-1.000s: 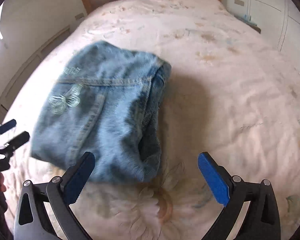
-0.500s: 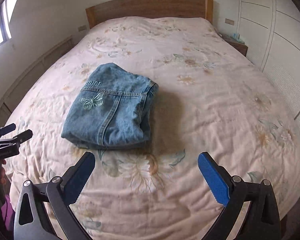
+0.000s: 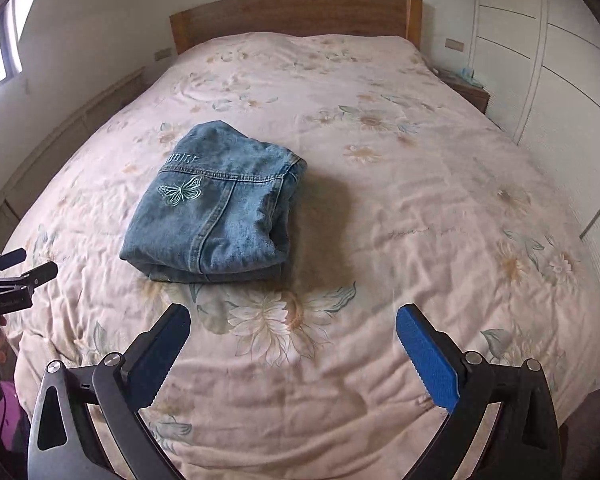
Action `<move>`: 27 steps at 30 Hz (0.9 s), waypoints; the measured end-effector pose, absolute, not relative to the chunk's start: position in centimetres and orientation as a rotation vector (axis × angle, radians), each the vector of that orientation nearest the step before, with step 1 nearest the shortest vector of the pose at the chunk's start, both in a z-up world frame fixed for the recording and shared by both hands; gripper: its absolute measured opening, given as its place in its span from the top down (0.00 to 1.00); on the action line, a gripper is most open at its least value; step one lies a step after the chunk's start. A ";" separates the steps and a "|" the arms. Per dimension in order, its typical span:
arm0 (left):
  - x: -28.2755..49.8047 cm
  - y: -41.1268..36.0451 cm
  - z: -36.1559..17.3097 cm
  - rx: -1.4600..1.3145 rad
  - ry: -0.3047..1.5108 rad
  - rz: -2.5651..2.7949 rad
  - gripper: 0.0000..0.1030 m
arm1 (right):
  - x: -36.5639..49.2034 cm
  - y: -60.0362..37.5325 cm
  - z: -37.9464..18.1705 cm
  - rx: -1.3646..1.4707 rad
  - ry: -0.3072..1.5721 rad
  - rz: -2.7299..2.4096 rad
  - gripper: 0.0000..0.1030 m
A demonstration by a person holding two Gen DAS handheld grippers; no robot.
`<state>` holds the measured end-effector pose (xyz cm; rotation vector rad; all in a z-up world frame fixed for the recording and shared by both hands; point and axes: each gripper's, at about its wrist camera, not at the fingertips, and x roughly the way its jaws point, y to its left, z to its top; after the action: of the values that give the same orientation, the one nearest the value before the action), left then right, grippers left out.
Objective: Fold large clothes
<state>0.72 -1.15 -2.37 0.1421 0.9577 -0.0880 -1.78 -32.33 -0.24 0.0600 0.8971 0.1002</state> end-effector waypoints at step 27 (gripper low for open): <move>0.7 -0.9 -3.4 0.174 0.992 -0.097 0.01 | -1.8 -32.9 -0.4 0.058 0.909 0.094 0.00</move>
<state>0.73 -0.86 -3.35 0.1740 0.9922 -0.0973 -1.79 -32.93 -0.38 0.0578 0.9090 0.0936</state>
